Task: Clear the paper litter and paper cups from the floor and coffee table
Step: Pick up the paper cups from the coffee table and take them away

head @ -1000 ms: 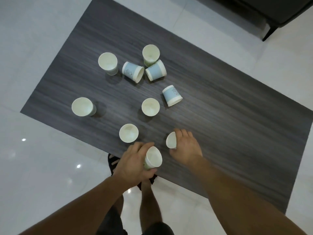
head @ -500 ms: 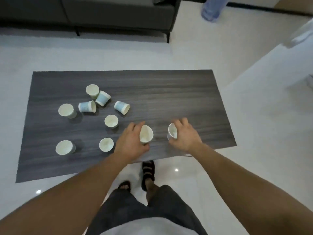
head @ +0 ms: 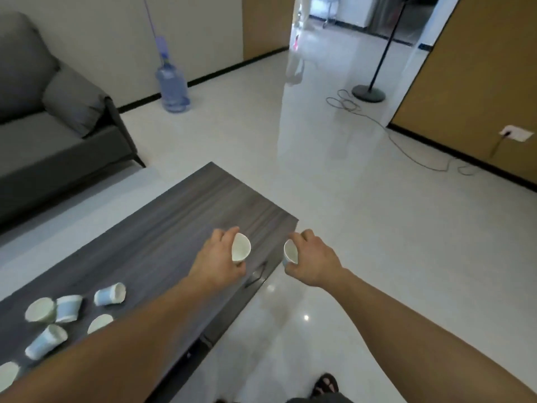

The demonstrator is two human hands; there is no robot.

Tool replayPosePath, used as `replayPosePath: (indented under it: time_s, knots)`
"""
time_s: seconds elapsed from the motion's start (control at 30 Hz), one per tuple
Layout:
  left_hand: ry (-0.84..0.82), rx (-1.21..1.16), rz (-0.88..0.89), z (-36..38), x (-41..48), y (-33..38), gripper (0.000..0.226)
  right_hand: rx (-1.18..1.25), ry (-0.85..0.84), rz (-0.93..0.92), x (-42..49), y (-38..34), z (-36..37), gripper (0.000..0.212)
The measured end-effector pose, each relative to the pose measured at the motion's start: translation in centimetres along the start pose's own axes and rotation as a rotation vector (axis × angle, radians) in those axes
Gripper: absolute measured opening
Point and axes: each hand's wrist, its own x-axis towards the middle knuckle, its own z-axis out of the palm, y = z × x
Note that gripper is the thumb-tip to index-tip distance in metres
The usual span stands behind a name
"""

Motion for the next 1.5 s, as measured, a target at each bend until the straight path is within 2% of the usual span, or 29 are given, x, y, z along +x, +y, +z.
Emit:
replayPosePath:
  time_s: [0.37,0.57,1.13,1.37,1.5]
  knots:
    - [-0.147,0.000,0.407,14.1,6.9,28.1,0.079,0.092,0.146,0.415,-12.0,26.6,-7.0,0.072]
    - [-0.250,0.024,0.604,21.6,8.5,41.1,0.081,0.107,0.232,0.628,-17.7,38.5,-11.5,0.072]
    - [-0.481,0.066,1.102,35.6,24.3,74.7,0.081,0.264,0.404,1.109,-17.7,64.6,-20.9,0.074]
    - [-0.600,0.071,1.172,42.4,27.4,84.9,0.084,0.302,0.386,1.258,-19.0,74.5,-22.9,0.076]
    - [-0.623,0.123,1.224,47.2,29.2,90.9,0.083,0.295,0.407,1.260,-19.0,82.4,-24.3,0.076]
